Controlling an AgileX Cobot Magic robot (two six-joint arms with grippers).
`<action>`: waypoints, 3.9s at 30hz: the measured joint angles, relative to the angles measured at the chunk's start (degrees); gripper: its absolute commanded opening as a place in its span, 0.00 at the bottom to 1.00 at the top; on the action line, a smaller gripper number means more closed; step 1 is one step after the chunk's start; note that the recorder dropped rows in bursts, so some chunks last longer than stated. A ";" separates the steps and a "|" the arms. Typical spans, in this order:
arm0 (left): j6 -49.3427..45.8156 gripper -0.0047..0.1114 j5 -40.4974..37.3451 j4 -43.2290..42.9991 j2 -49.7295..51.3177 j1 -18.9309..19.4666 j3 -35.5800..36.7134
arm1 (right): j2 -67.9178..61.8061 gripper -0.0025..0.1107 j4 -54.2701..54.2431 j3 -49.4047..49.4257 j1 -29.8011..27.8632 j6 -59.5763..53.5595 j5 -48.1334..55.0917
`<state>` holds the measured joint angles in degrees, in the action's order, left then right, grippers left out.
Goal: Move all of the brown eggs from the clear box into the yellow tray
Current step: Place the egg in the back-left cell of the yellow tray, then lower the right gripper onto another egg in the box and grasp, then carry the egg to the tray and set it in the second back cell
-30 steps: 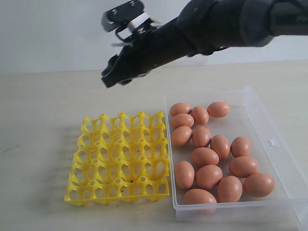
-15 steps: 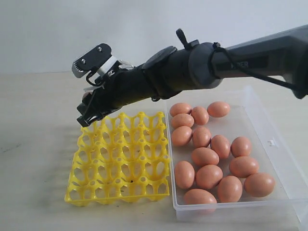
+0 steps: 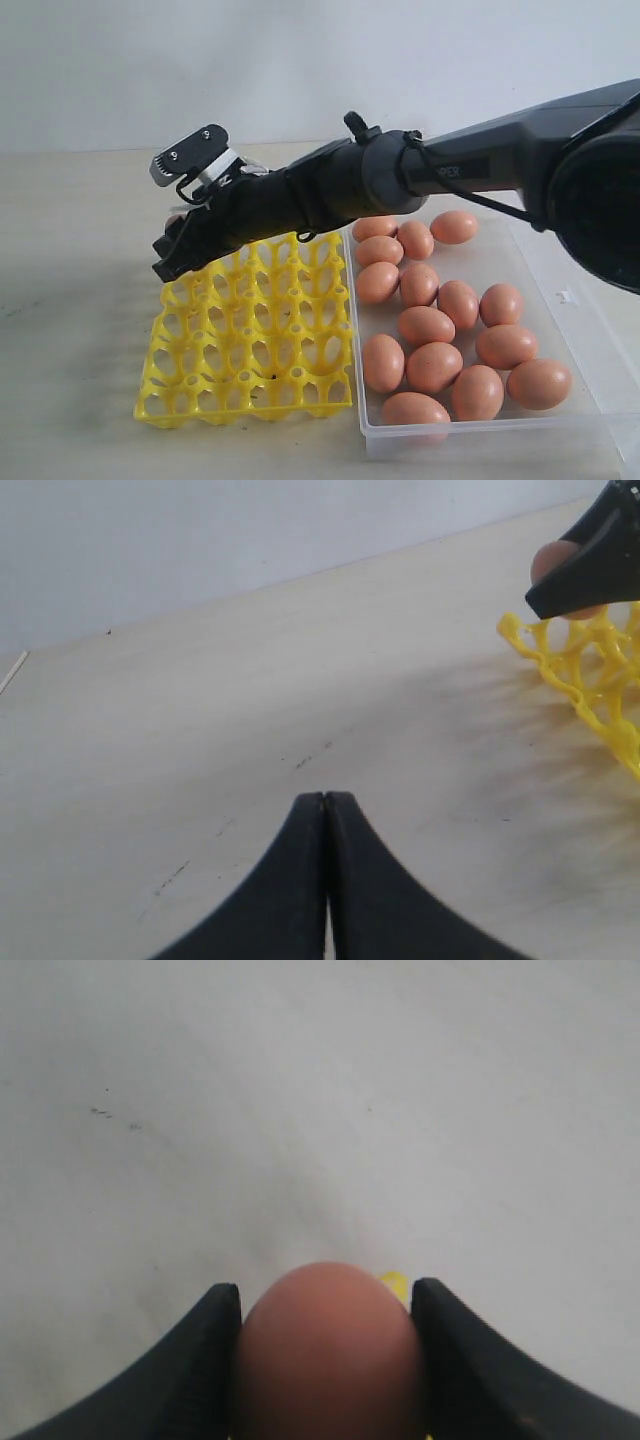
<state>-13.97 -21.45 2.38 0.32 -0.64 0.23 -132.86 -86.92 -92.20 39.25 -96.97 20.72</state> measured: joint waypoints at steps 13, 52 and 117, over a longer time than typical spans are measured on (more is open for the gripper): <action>0.00 0.04 0.00 0.00 0.00 0.00 0.00 | -2.10 0.47 -0.25 -1.74 0.00 -1.41 1.31; 0.00 0.04 0.00 0.00 0.00 0.00 0.00 | 41.94 0.42 90.45 37.58 -13.71 107.64 10.57; 0.00 0.04 0.00 0.00 0.00 0.00 0.00 | 16.31 0.02 98.80 26.91 -1.15 112.75 -48.07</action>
<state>-13.97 -21.45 2.38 0.32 -0.64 0.23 -116.55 11.88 -65.29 38.10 15.78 -27.35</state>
